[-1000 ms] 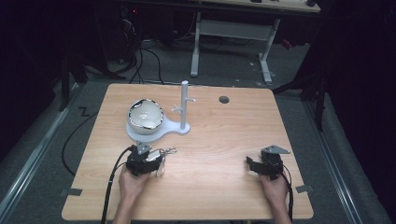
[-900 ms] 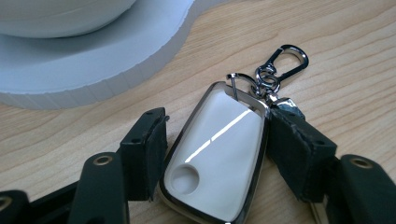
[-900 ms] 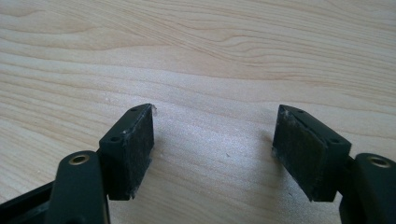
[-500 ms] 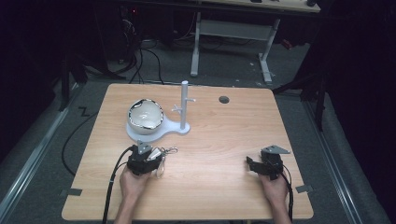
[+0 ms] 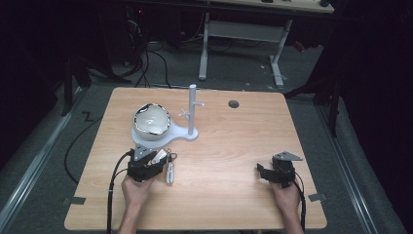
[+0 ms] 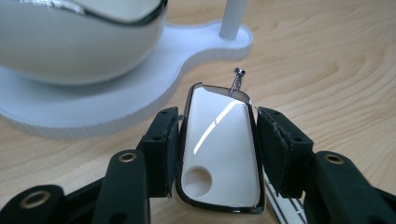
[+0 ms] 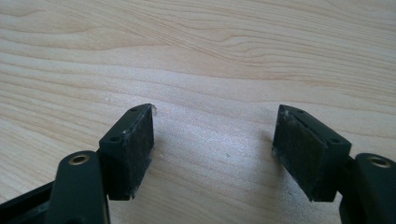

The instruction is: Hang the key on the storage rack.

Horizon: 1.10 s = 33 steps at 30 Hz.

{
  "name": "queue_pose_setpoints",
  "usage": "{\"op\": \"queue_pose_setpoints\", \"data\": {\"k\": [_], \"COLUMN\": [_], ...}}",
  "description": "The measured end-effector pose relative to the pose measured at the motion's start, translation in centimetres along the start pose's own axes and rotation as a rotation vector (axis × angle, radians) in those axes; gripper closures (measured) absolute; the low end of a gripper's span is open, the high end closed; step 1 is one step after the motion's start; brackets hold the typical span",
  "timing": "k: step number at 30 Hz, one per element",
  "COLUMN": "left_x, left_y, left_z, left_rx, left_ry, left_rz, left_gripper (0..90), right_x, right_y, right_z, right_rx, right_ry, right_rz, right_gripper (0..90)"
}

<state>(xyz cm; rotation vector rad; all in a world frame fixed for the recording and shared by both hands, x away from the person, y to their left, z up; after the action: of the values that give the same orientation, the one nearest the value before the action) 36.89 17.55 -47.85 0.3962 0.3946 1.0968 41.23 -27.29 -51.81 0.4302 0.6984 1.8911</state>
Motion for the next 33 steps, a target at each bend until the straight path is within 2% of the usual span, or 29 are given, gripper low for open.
{"op": "queue_pose_setpoints", "data": {"k": [14,19,33], "left_x": [-0.8,-0.8,-0.3], "left_y": [1.9,2.3,3.2], "left_z": [2.9,4.0,6.5], "left_rx": [-0.092,-0.100,-0.139], "left_ry": [-0.006,-0.019,-0.019], "left_rz": [-0.042,-0.042,-0.054], "left_gripper": [50.9,50.9,50.8], "right_x": [0.0,0.0,0.0], "right_y": [0.0,0.0,0.0], "right_z": [0.0,0.0,0.0], "right_rx": [0.000,0.000,0.000], "right_ry": [0.000,0.000,0.000], "right_rz": [0.000,0.001,0.002], "right_gripper": [29.1,29.1,29.1]}}
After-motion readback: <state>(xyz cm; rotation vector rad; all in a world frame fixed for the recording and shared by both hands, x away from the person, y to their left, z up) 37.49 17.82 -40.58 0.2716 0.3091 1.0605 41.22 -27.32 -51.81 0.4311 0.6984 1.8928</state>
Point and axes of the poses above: each handheld gripper's, and its own axes: y roughly backward along the jaws, z roughly out of its top, x roughly to its left, the point moved 2 cm from there along -y, roughly forward along the jaws, and after that the axes turned 3 degrees about -x, right-handed, at the moved point
